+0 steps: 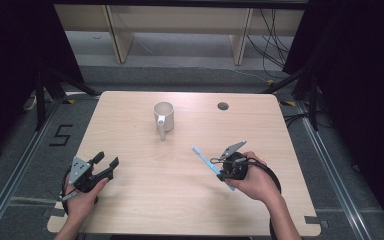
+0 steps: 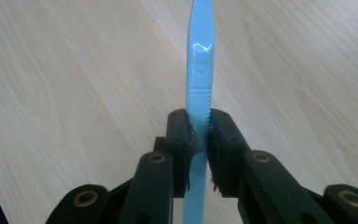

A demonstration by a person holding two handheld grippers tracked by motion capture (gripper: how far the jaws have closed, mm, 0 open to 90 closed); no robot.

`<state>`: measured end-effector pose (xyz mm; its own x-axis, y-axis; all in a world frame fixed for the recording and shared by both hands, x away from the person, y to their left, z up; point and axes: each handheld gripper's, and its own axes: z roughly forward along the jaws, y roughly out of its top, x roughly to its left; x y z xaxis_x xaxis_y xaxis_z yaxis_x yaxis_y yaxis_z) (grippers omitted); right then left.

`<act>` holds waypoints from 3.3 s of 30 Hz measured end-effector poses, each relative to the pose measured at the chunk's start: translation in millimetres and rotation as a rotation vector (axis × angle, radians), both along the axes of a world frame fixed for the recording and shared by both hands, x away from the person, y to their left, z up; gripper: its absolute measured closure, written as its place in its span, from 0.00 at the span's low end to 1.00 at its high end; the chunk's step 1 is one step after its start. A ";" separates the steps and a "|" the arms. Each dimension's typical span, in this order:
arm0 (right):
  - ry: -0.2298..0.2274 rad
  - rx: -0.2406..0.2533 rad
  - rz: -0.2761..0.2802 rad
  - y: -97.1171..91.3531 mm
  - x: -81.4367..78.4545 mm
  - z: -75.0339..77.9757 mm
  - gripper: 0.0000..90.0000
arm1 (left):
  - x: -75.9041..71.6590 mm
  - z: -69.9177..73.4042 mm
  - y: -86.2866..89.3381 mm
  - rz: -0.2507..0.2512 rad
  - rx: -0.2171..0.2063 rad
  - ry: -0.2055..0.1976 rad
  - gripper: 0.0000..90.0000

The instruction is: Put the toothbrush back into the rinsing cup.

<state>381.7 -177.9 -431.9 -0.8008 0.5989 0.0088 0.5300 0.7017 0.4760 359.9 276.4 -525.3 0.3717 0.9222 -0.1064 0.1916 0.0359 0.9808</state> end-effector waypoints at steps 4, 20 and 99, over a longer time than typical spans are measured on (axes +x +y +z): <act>-0.023 0.010 0.002 -1.0 -0.6 -1.7 0.88 | -1.1 0.7 0.9 0.000 0.002 0.013 0.39; -0.110 0.059 0.010 -0.5 -1.1 2.0 0.88 | -0.9 0.8 2.0 -0.001 -0.003 0.016 0.39; -0.435 0.442 -0.087 33.4 3.6 2.2 0.88 | -1.3 0.7 2.5 0.004 -0.011 0.019 0.39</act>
<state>385.3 -144.6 -429.7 -0.7352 0.6764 -0.0454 0.2686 0.3522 0.8966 358.6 278.9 -524.6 0.3660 0.9224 -0.1236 0.2105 0.0473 0.9764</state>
